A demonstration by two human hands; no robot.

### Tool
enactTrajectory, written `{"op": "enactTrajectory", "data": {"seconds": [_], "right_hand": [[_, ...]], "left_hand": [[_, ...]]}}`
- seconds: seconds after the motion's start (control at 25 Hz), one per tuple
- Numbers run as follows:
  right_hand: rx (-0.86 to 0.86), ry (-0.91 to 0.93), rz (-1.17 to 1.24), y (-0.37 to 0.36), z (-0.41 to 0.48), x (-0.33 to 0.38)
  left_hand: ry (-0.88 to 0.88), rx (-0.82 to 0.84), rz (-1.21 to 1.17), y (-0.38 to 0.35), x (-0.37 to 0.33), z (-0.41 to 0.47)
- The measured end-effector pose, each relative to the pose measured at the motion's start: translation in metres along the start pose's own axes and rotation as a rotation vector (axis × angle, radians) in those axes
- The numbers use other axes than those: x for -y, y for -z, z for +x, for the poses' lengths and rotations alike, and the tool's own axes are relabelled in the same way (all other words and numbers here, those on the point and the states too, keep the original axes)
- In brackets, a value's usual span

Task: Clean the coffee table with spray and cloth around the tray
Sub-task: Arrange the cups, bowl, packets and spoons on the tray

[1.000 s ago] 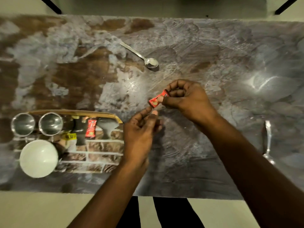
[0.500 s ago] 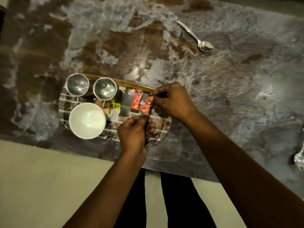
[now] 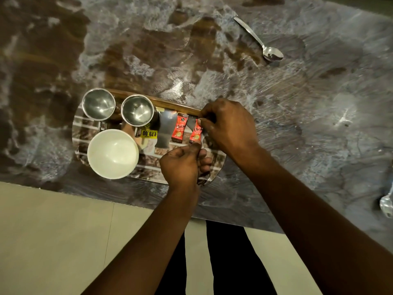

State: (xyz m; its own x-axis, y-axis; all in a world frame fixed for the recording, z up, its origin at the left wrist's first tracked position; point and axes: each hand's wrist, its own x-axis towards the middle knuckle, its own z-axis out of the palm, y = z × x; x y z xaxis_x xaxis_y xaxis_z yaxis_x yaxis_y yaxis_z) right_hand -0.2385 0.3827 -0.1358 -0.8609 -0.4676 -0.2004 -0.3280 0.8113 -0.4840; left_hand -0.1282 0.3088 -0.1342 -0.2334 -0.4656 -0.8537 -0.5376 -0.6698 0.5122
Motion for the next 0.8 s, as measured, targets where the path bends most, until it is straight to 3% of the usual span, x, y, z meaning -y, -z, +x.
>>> {"op": "enactTrajectory", "data": {"seconds": [0.12, 0.28, 0.44, 0.56, 0.8], "right_hand": [[0.003, -0.032, 0.063, 0.001, 0.000, -0.001], [-0.075, -0.142, 0.325, 0.012, 0.005, -0.009], [-0.432, -0.599, 0.813, 0.035, 0.036, -0.048], [-0.515, -0.848, 1.183, 0.049, 0.070, -0.076], [-0.486, -0.944, 1.315, 0.057, 0.111, -0.103]], "left_hand": [[-0.010, -0.001, 0.002, 0.001, 0.000, -0.001], [-0.046, -0.035, -0.012, 0.005, 0.002, 0.001], [-0.117, -0.044, 0.000, 0.015, 0.001, 0.000], [-0.182, -0.007, 0.012, 0.018, -0.008, -0.003], [-0.266, 0.124, 0.034, 0.006, -0.034, -0.004]]}}
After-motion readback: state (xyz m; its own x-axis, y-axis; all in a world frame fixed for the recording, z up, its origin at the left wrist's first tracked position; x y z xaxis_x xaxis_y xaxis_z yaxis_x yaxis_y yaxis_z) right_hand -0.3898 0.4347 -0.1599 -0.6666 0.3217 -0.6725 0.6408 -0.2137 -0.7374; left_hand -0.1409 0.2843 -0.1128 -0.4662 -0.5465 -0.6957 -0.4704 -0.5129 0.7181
